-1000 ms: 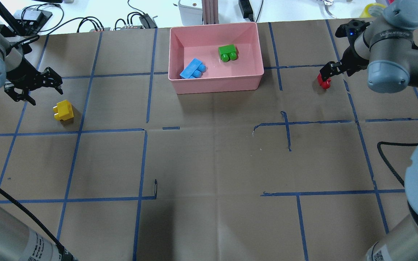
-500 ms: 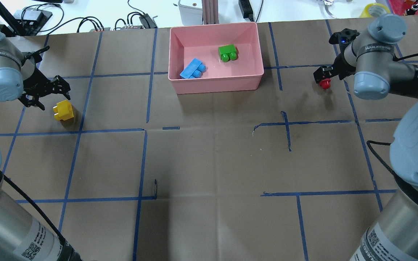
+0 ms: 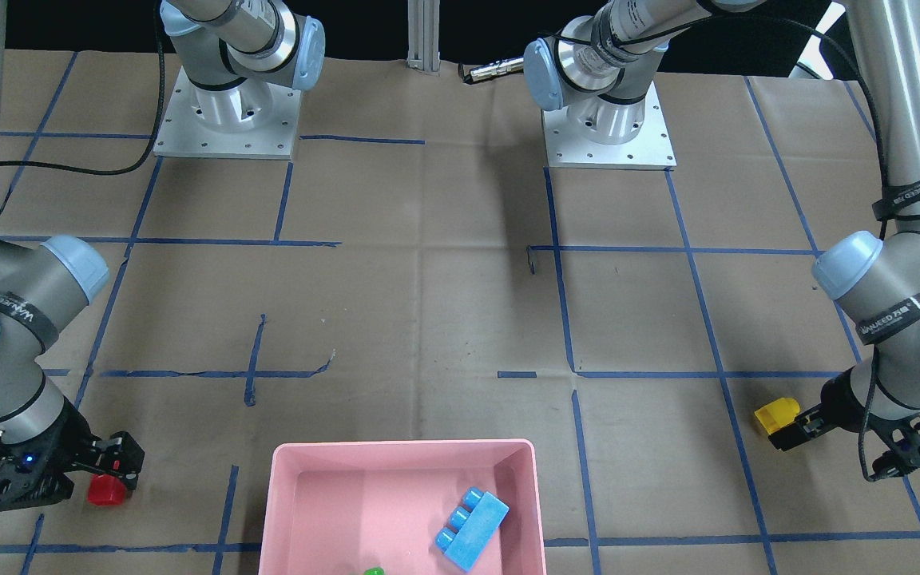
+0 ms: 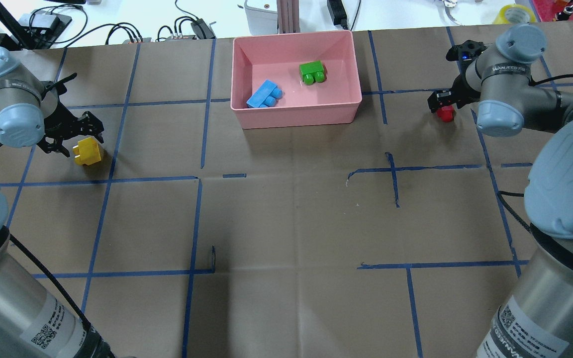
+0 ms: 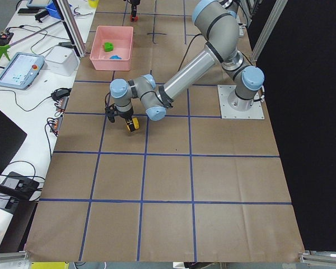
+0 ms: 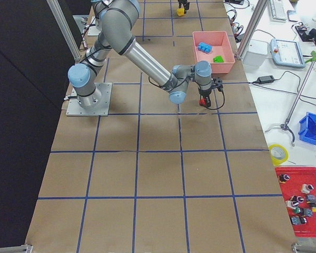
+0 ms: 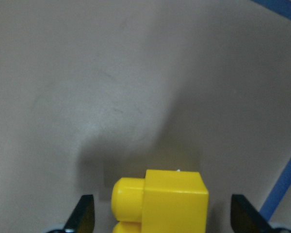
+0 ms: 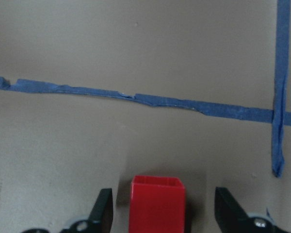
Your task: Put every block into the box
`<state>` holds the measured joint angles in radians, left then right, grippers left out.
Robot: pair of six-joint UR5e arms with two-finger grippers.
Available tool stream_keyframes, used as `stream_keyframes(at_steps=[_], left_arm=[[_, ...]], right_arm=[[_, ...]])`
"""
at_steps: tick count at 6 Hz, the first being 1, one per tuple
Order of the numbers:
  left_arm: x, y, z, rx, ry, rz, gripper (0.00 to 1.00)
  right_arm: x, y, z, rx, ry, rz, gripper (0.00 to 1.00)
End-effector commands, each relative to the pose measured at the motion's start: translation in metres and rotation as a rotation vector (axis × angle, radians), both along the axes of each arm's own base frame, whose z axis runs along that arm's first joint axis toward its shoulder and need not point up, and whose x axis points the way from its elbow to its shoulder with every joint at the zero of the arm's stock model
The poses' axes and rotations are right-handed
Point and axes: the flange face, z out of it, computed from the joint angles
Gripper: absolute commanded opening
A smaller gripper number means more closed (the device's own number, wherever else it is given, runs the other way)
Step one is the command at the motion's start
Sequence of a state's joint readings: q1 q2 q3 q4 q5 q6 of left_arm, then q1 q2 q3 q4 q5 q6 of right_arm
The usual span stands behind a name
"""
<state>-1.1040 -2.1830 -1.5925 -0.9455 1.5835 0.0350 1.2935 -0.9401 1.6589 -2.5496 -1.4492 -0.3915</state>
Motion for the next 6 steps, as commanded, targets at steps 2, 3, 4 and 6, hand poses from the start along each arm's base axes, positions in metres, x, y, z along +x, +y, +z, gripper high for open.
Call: stream_keyframes(at_steps=[2,3,4,6], left_arm=[[-0.002,0.004,0.002,0.005,0.003,-0.008,0.96],[-0.002,0.003,0.004,0.003,0.0,-0.008,0.77],[-0.003,0.004,0.004,0.007,0.004,-0.008,0.63],[-0.003,0.004,0.006,0.006,0.004,-0.01,0.4]], right_arm=[[0.007,0.012,0.04,0.051,-0.004,0.008,0.0],[0.014,0.025,0.084,0.09,-0.016,0.008,0.0],[0.03,0.037,0.123,0.135,-0.036,0.022,0.01],[0.113,0.035,0.171,0.164,-0.198,0.066,0.01]])
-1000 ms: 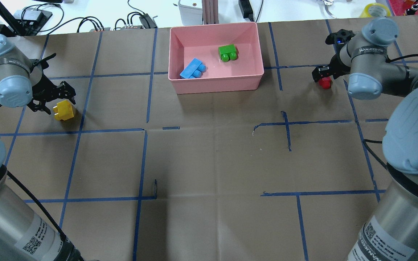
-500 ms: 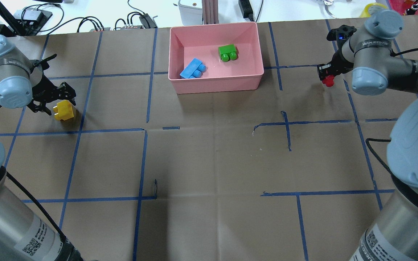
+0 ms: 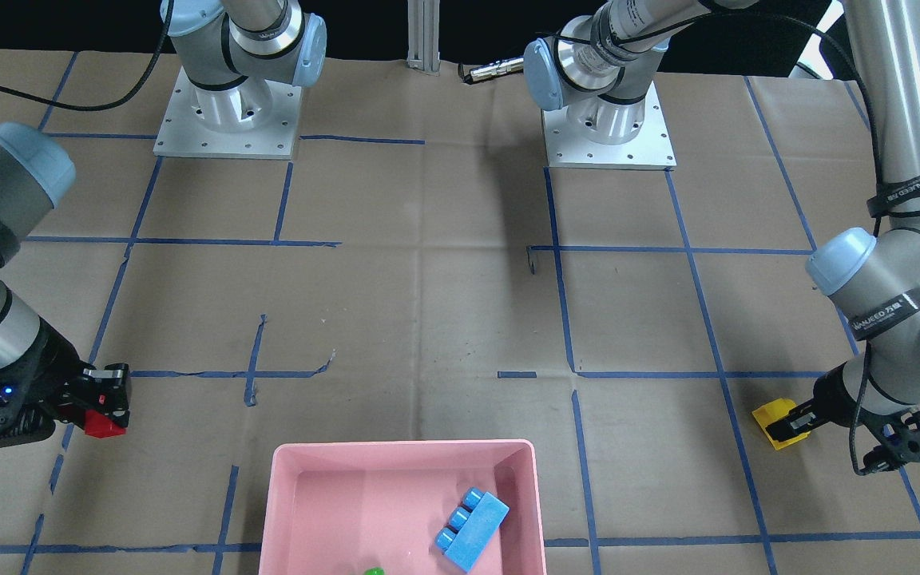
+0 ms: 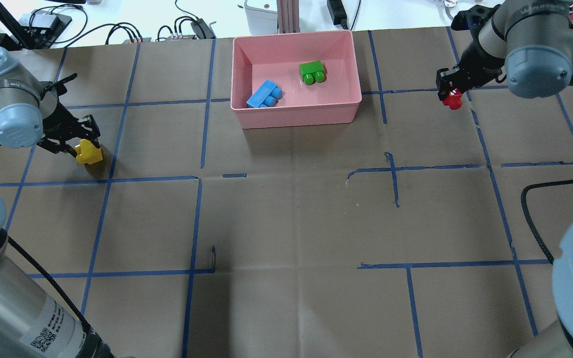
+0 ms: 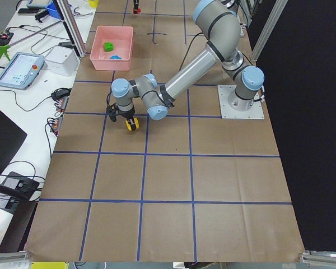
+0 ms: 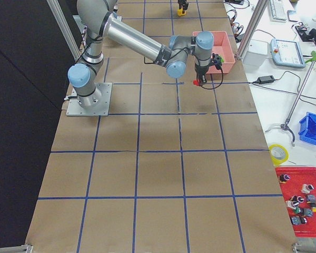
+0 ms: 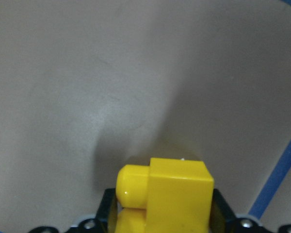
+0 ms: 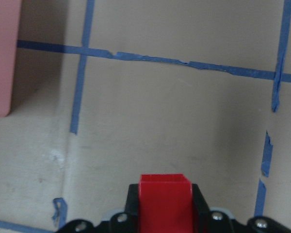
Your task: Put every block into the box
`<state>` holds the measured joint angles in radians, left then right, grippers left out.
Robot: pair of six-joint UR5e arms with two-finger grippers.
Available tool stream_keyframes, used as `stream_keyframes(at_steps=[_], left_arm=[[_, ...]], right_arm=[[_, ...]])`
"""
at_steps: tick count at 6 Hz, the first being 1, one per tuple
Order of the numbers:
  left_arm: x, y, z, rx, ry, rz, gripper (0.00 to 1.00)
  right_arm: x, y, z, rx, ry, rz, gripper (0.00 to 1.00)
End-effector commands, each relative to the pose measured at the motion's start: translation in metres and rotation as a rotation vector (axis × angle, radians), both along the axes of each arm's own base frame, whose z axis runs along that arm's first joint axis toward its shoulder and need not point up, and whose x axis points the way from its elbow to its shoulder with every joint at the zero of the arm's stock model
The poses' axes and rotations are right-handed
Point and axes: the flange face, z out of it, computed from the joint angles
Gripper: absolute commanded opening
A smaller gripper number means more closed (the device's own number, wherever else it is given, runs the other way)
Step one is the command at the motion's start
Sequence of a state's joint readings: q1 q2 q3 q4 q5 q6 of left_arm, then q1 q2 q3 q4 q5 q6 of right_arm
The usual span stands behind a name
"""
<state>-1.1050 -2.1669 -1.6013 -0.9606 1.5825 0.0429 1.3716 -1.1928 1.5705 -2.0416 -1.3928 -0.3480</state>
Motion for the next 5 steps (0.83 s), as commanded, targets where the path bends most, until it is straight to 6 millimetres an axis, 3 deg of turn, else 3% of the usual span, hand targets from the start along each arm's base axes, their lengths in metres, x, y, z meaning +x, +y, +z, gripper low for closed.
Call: stream_keyframes(at_steps=[1,2,3,5], left_arm=[[0.0,-0.001,0.003,-0.001,-0.003,-0.003,0.21],[0.002,-0.004,0.01,0.001,-0.004,-0.003,0.0],[0.004,-0.009,0.025,-0.014,-0.011,-0.006,0.0],[0.017,-0.03,0.117,0.008,0.001,-0.039,0.0]], right_arm=[[0.094,-0.002,0.031,0.013,-0.19,-0.025,0.02],[0.134,-0.022,0.026,-0.048,-0.242,-0.031,0.02],[0.162,-0.05,0.015,-0.128,-0.246,0.01,0.02],[0.203,-0.092,-0.003,-0.223,-0.258,0.06,0.05]])
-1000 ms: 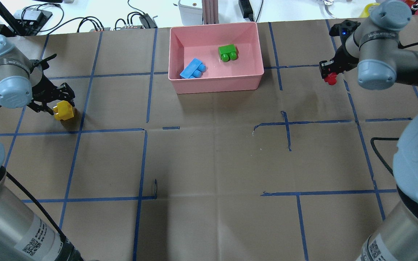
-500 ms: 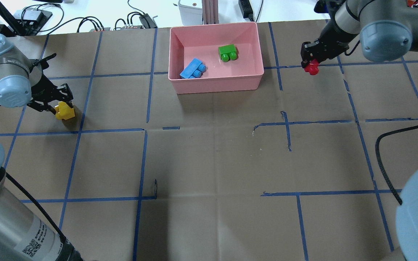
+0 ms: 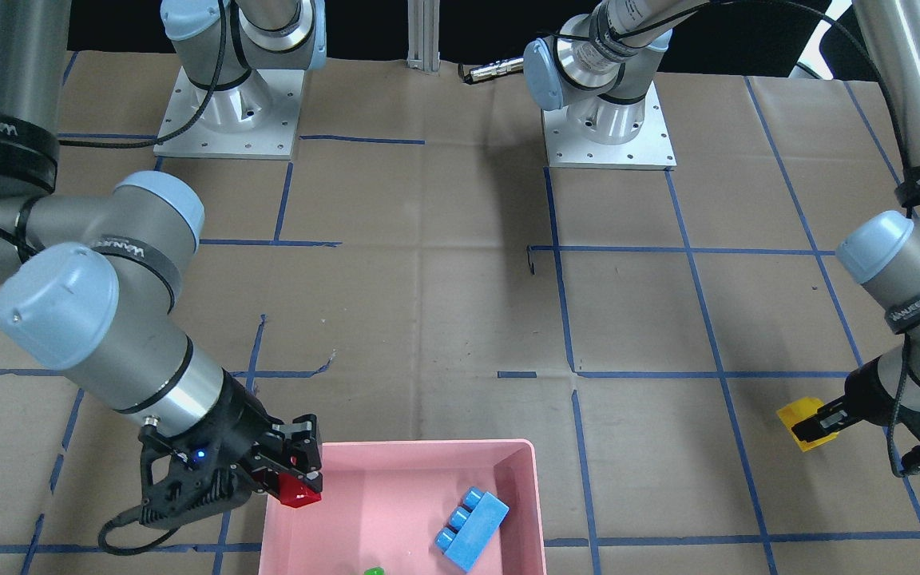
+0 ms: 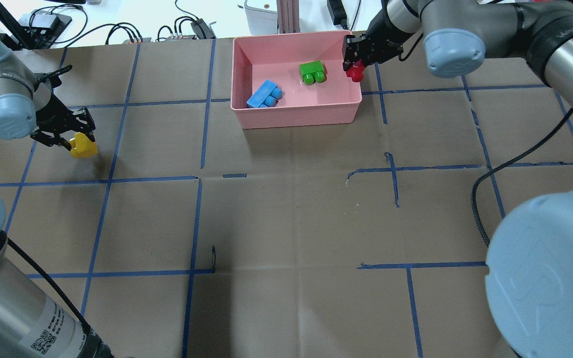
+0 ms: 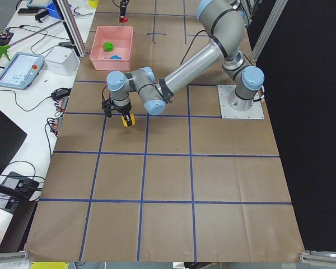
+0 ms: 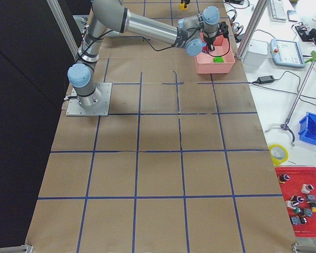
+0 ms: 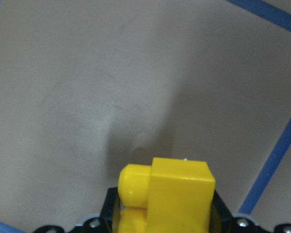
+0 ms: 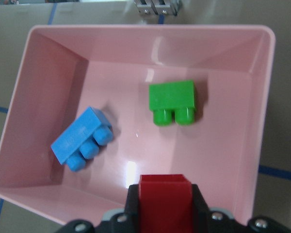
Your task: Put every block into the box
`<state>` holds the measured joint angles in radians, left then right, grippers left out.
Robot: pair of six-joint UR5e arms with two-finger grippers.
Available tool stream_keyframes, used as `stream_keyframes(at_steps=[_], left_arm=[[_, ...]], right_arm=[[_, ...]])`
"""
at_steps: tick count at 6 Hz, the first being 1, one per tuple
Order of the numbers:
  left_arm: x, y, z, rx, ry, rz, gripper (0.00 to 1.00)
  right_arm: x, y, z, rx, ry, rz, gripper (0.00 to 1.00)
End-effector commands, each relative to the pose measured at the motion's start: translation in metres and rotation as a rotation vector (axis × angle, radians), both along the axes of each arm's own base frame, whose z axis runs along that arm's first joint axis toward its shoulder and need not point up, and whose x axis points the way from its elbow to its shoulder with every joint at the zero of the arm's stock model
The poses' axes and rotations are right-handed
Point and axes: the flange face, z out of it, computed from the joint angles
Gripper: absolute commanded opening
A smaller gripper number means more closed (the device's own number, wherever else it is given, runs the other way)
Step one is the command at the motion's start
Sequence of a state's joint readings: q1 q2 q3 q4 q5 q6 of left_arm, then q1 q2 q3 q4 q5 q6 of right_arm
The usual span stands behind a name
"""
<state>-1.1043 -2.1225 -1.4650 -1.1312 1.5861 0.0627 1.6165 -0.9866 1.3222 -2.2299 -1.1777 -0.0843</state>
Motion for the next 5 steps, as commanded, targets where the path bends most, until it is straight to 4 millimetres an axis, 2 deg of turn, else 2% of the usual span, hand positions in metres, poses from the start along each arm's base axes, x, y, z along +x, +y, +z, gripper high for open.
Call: stream_keyframes(at_steps=[1,2,3,4,5], left_arm=[[0.014,-0.029,0.095,0.03,0.016,-0.111,0.0],[0.016,-0.035,0.145,0.038,0.025,-0.203,0.0],[0.002,-0.036,0.184,0.056,0.052,-0.22,0.0],[-0.03,-0.039,0.213,0.063,0.057,-0.264,0.0],[-0.069,-0.047,0.218,0.058,0.053,-0.326,0.0]], right_arm=[[0.034,-0.02,-0.02,-0.033,-0.02,-0.001,0.22],[0.034,-0.019,-0.021,-0.026,-0.009,0.001,0.99],[0.033,-0.017,-0.023,-0.019,-0.004,-0.001,1.0],[0.033,-0.016,-0.025,-0.016,-0.003,0.002,1.0],[0.033,-0.015,-0.027,-0.009,-0.005,0.003,1.0]])
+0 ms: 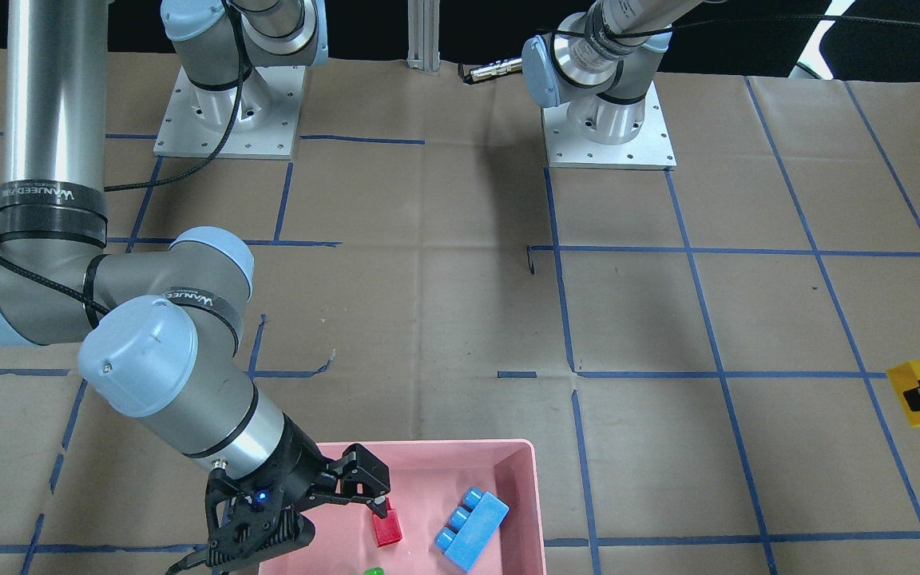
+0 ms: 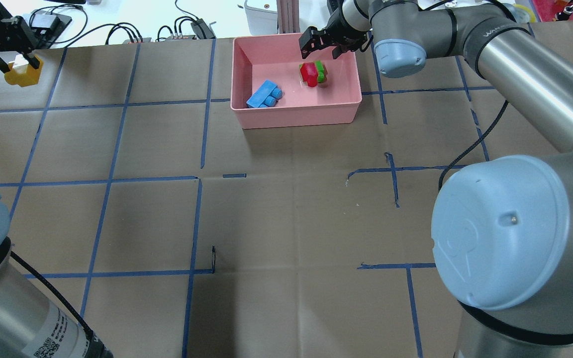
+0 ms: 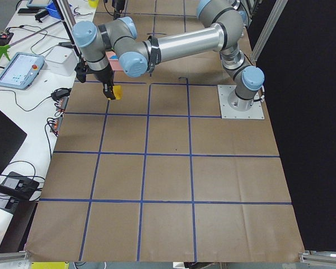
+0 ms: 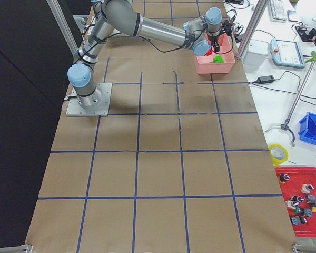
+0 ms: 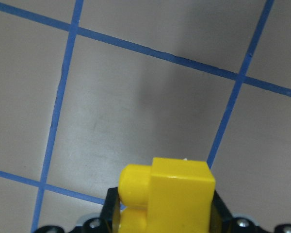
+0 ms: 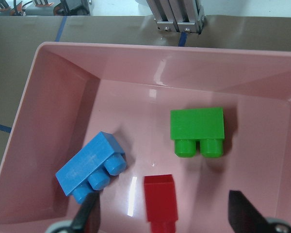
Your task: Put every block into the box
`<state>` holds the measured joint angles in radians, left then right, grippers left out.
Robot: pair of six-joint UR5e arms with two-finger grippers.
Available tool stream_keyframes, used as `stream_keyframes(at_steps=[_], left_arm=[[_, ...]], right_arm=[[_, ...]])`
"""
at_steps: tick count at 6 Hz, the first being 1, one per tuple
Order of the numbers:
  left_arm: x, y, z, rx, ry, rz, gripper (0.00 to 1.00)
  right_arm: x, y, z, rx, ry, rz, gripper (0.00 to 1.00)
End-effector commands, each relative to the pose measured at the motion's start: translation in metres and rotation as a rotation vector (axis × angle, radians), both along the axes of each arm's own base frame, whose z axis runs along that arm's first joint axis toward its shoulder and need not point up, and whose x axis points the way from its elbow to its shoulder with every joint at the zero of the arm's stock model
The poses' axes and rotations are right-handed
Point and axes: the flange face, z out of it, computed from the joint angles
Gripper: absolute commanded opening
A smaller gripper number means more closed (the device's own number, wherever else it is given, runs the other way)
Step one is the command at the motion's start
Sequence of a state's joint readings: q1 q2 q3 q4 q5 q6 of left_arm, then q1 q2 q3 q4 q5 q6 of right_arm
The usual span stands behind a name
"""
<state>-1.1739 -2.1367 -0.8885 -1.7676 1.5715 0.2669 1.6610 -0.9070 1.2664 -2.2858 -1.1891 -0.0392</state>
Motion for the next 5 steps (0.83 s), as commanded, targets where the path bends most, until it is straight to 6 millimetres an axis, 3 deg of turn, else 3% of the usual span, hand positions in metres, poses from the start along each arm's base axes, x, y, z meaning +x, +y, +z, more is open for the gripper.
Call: stream_keyframes(at_steps=[1,2,3,4,5], left_arm=[[-0.063,-0.014,0.006,-0.002,0.004,-0.096,0.0],[-0.1,-0.027,-0.003,-0.024,-0.012,-0.15,0.0],[-0.153,-0.041,-0.015,-0.051,-0.024,-0.21,0.0],[-0.214,-0.051,-0.033,-0.057,-0.029,-0.222,0.0],[-0.261,-0.056,-0.046,-0.058,-0.029,-0.242,0.0]], right_arm=[[0.0,0.001,-0.002,0.004,-0.001,0.001,1.0],[-0.007,0.001,0.007,-0.006,0.009,0.0,0.99],[-0.043,0.014,0.037,-0.008,0.112,0.004,1.0],[-0.089,0.04,0.054,0.038,0.175,0.039,0.99],[-0.125,0.078,0.073,0.081,0.194,0.039,1.0]])
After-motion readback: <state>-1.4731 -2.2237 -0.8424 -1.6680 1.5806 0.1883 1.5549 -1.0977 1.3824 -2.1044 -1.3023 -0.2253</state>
